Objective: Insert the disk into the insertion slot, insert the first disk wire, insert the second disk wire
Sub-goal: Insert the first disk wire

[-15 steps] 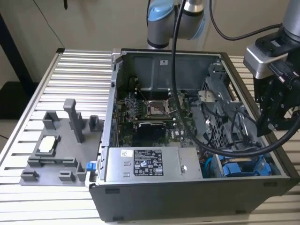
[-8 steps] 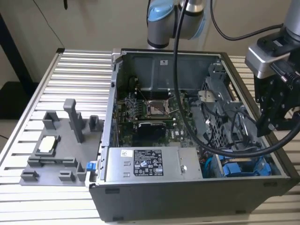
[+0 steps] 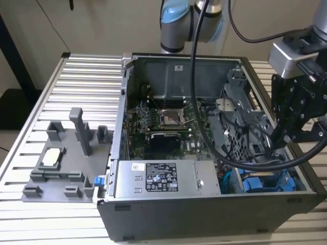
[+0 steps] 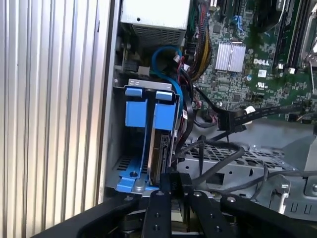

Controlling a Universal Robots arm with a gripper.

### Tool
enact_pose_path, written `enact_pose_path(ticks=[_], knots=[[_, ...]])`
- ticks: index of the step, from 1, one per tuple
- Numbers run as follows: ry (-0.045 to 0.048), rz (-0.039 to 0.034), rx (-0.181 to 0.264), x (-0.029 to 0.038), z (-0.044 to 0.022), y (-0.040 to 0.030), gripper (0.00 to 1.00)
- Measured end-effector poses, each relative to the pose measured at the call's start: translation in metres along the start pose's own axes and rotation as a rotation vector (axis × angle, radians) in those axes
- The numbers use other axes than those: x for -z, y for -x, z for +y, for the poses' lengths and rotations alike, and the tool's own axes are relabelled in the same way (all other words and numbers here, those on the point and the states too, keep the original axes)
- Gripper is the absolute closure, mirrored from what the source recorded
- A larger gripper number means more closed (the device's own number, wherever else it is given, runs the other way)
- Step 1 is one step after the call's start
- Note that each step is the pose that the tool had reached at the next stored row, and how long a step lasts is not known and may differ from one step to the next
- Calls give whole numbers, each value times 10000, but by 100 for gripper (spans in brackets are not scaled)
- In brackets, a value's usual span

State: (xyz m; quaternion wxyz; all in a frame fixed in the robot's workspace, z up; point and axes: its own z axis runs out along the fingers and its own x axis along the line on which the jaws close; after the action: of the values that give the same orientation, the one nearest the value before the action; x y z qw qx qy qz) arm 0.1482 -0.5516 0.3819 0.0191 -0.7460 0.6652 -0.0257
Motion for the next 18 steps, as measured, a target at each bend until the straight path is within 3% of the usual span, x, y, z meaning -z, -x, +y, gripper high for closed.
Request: enact_pose_path(ticks=[5, 7, 11, 18], knots=[[544, -63, 3, -2, -6, -1, 81], [681, -78, 4, -4, -10, -1, 81], [684, -97, 3, -9, -58, -7, 81], [749, -113, 3, -28, -256, -29, 81]])
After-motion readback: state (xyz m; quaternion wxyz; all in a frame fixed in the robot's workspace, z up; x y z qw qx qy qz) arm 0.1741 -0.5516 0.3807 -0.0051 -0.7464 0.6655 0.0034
